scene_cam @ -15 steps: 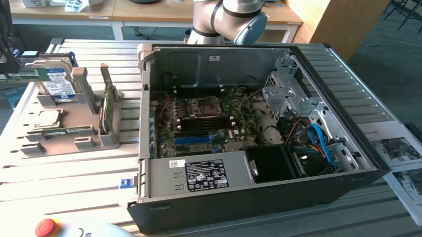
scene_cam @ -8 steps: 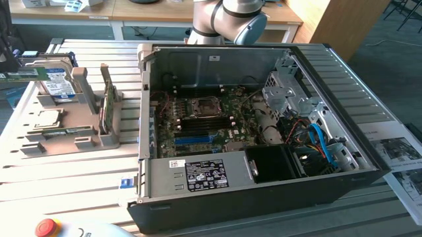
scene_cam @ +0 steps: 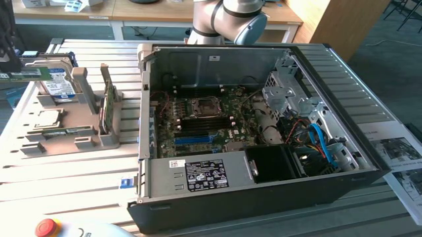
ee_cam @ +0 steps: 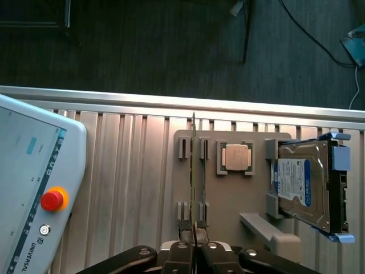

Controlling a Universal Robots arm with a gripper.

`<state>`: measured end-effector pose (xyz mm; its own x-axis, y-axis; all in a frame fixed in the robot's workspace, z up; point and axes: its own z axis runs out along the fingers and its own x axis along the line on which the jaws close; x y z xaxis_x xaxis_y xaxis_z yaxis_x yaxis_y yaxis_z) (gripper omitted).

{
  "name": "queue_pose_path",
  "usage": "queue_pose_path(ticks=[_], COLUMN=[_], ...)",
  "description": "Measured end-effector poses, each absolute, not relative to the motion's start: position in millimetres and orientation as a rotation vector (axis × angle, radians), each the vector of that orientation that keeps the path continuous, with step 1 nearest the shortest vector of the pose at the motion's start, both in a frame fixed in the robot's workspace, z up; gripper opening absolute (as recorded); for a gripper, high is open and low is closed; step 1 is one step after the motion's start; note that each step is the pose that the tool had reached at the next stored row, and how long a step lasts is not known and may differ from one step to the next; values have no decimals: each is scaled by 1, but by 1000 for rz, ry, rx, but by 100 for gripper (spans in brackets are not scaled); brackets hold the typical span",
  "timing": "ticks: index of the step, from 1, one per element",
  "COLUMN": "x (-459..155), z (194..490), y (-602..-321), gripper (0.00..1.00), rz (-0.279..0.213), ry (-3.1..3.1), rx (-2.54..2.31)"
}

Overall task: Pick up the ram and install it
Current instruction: 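Pick up the ram and move it above insertion slot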

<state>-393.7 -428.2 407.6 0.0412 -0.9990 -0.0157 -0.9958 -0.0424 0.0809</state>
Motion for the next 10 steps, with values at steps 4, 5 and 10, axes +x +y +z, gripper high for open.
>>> queue_pose_path(ticks=[4,5,10], x=[-388,-386,-376], z=[408,408,408], y=[-428,-428,-428], gripper=[12,12,12], rz=[-104,-104,-104], ry=[-2140,-2140,-2140], rx=[2232,2232,2232])
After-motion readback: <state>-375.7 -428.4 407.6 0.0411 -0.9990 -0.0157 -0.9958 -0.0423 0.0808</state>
